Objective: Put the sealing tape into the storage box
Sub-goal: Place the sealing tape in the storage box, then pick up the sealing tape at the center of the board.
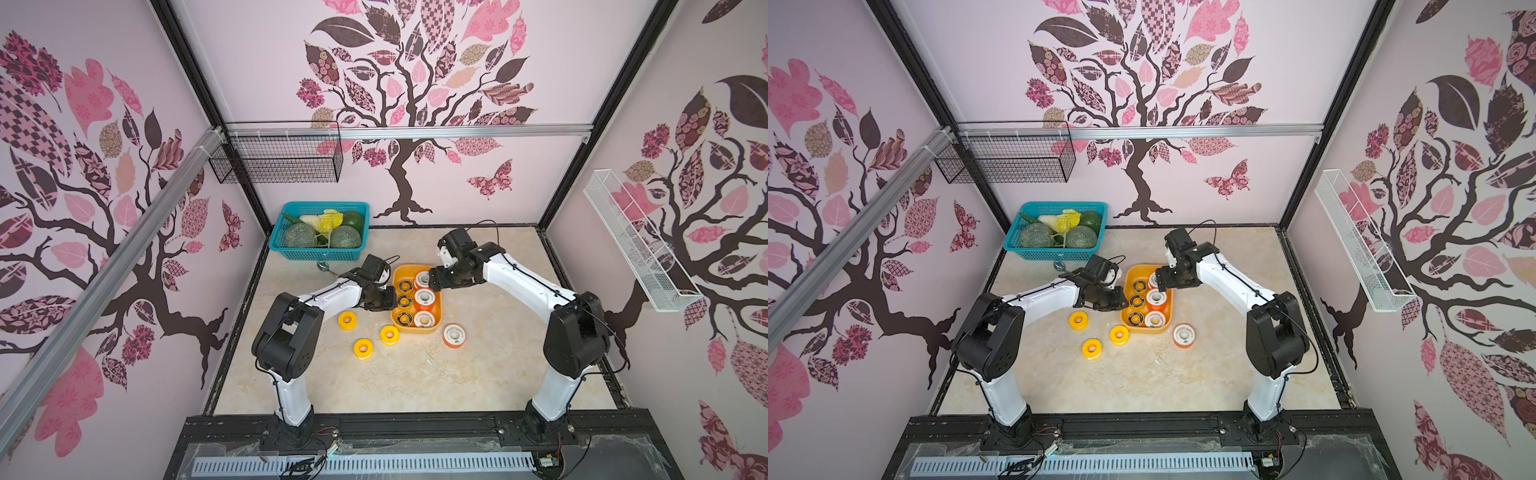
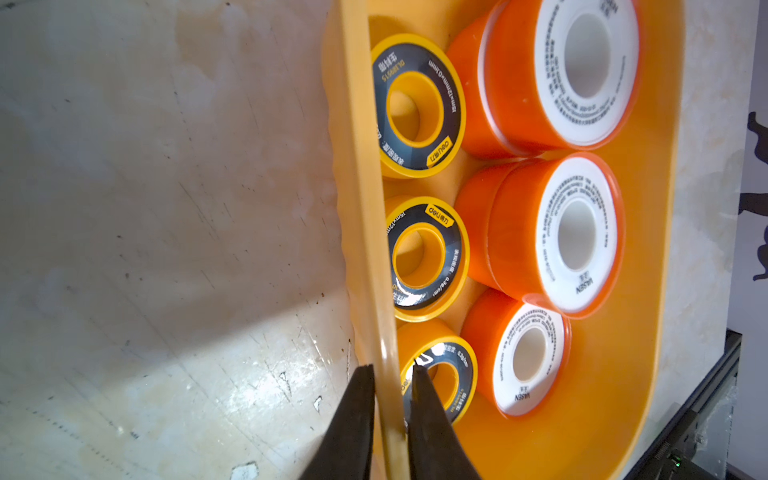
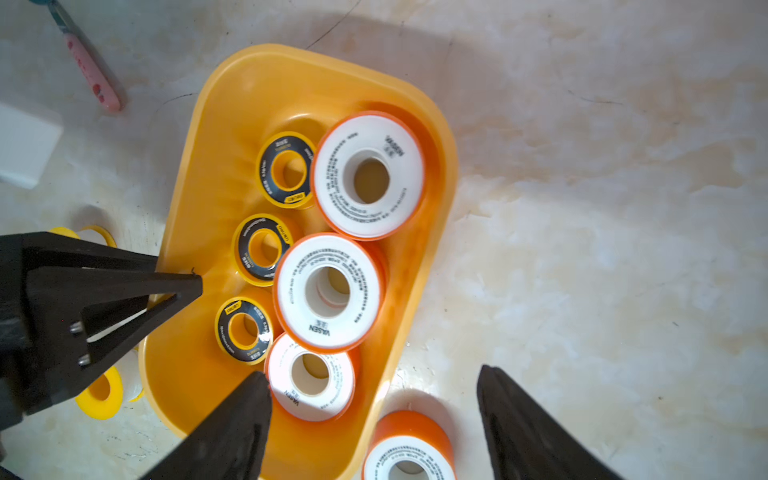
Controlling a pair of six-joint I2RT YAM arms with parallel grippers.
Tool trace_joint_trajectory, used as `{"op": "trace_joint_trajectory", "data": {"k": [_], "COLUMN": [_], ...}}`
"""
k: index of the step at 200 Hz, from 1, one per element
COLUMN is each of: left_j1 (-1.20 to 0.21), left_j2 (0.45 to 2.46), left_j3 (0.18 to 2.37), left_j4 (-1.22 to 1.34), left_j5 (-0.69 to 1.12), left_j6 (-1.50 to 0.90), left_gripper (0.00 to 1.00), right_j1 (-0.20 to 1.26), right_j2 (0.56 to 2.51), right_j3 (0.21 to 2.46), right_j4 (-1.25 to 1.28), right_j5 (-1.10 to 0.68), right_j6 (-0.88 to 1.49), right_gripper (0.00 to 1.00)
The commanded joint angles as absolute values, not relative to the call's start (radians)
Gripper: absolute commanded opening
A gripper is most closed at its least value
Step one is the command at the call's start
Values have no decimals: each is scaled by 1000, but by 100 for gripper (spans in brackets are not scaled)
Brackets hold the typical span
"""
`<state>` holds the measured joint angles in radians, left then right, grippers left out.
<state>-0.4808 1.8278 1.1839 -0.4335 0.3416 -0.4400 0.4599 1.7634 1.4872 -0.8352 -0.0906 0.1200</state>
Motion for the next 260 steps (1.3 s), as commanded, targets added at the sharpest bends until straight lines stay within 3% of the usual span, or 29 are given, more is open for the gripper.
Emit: {"op": "trace_joint_trajectory", "data": {"k": [1,75,121,260], "left_j1": [-492,-492,-492,-491], "left_j2": [1826,1808,1814,1815], "left_j3": [1212,1222,1219,1221], "left_j4": [-426,-452,-448,-453], "left_j5": [394,382,380,373], "left_j6": [-423,-400,-403,-404], "left_gripper": [20,22,22,20], "right_j1": [442,436,524,627], "right_j2": [1708,1502,1401,1525], "right_j3": [1436,1177,1021,942], "right_j4": [-829,-857,-852,-742], "right_j5": [-115,-133,-97,29], "right_j6": [123,113,174,219], "right_gripper": [82,82,86,92]}}
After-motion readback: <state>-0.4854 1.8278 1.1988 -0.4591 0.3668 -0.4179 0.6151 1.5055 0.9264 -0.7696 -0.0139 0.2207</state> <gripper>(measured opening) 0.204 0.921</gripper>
